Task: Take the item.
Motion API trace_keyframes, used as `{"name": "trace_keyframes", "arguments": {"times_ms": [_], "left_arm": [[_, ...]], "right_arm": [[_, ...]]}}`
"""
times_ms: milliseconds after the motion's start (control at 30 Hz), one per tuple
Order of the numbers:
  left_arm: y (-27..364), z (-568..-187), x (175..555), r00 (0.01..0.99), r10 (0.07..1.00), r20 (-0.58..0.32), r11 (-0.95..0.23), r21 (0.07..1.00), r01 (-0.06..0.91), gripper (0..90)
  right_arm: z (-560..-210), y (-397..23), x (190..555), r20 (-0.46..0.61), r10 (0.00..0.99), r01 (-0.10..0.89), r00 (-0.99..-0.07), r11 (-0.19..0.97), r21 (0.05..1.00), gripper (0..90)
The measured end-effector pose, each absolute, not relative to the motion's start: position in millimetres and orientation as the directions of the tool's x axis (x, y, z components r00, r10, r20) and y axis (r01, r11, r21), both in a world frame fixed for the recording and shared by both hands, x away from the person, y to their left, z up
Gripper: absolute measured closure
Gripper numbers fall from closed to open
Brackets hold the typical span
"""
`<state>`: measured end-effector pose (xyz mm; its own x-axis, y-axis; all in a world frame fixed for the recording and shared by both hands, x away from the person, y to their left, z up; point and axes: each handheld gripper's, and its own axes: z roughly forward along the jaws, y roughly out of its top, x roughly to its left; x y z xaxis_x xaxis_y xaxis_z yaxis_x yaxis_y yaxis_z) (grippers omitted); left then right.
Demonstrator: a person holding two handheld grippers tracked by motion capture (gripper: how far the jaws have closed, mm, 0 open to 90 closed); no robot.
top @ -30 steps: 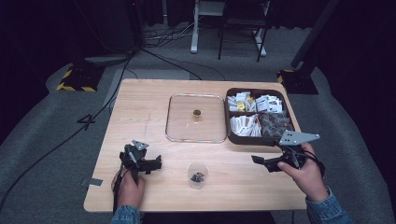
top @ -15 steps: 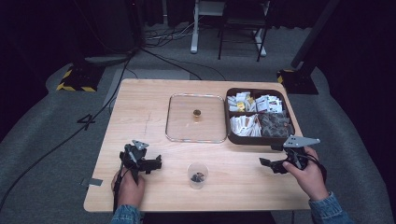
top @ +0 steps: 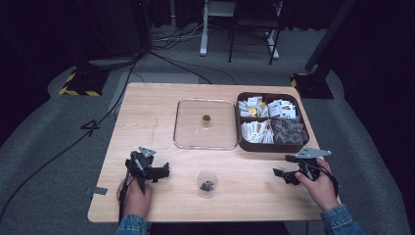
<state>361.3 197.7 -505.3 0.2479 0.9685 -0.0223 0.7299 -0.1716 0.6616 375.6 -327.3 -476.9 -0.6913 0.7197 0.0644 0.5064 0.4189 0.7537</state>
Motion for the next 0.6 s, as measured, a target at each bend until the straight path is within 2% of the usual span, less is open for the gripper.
{"name": "trace_keyframes", "arguments": {"times_ms": [500,600], "left_arm": [[198,-505,361,0.248,0.969,-0.023,-0.171,0.662,0.730,0.0],[198,-505,361,0.248,0.968,-0.023,-0.172,0.662,0.730,0.0]], "right_arm": [[-501,-323,372,0.040,0.717,0.514,-0.695,0.458,0.725,15.7],[-504,-323,370,-0.002,0.710,0.480,-0.704,0.479,0.735,15.0]]}}
